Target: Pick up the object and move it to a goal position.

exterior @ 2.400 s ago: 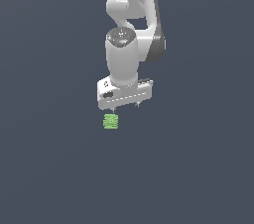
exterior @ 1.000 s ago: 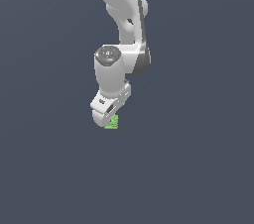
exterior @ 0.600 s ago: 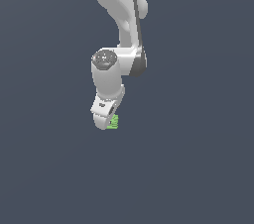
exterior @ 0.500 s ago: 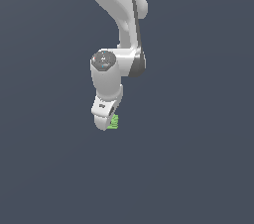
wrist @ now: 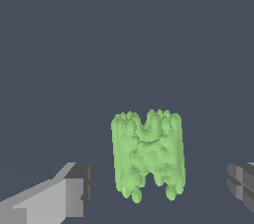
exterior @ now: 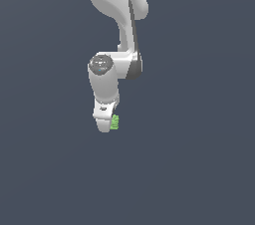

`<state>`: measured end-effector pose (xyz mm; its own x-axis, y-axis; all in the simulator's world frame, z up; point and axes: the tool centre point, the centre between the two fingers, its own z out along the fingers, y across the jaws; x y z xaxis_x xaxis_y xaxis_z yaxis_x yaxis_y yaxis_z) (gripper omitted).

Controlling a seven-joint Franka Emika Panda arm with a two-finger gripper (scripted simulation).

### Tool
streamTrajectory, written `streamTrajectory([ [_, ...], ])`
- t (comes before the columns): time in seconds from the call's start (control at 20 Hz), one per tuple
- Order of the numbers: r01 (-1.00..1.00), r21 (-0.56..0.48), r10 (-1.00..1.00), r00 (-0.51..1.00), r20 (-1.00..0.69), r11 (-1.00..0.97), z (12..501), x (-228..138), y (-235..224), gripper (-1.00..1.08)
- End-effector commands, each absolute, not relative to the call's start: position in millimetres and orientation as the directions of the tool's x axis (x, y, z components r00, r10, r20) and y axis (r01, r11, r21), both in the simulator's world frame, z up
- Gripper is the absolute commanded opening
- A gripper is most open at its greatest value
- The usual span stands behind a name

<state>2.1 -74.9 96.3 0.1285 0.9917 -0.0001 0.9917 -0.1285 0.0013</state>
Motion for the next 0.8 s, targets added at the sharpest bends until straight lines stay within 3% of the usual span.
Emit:
streamTrajectory([
  [0.0,0.996,0.001,0.996,0.095,0.000,-0.095,94.4,1.8,-76.4,1.00],
  [0.75,0.998,0.000,0.998,0.056,0.000,-0.056,78.4,0.9,-78.5,1.00],
])
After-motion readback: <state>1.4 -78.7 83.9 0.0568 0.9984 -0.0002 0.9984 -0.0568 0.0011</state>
